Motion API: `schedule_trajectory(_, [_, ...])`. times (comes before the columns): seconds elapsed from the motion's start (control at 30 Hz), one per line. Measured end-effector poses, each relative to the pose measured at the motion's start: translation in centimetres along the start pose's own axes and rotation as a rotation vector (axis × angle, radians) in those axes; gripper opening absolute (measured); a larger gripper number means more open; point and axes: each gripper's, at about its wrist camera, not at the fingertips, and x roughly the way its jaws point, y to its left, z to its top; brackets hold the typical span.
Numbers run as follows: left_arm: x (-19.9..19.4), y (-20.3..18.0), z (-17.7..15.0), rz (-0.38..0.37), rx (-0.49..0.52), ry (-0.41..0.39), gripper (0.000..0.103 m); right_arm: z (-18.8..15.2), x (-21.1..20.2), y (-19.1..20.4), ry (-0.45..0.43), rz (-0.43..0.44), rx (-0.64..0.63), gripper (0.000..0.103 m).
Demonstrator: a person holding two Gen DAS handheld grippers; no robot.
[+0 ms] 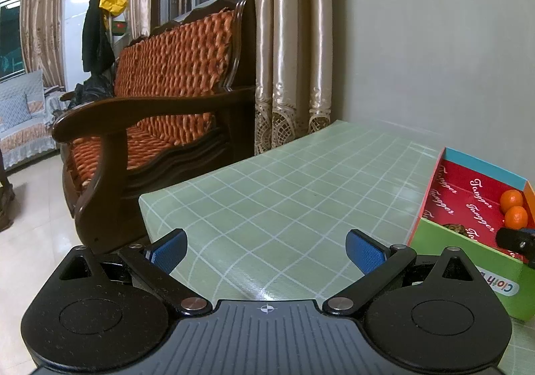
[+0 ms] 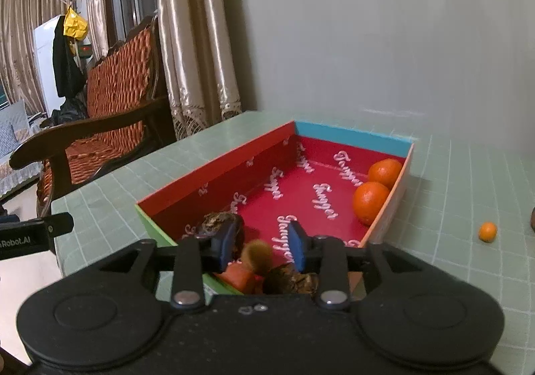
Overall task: Organize fruits
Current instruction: 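Carry the brown nut with the right gripper into the red box and release, then move the left tool to the small kumquat and close on it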
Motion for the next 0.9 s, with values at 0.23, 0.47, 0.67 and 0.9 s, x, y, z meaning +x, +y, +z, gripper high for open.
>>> schedule_trajectory(0.23, [-0.1,-0.5,0.0,-0.009,0.009,0.000,0.100,0.4,-1.9,-1.1,-0.065,-0.027,0.008,0.070])
schedule_trajectory(0.47, [-0.6,-2.0,0.1,-0.028,0.023,-0.011,0.100,0.5,-3.8,-2.9,-0.107,-0.127,-0.012,0.081])
schedule_trajectory(0.67, [-1.7,-5.4,0.0,-0.086,0.070,-0.050,0.100,-0.3,-6.6,-6.5,-0.169,-0.263,0.037,0.085])
schedule_trajectory(0.9, [-3.2,-10.3,-0.5,-0.166,0.144,-0.088,0.100,-2.0,-10.4,-13.2,-0.206,-0.490,0.198,0.086])
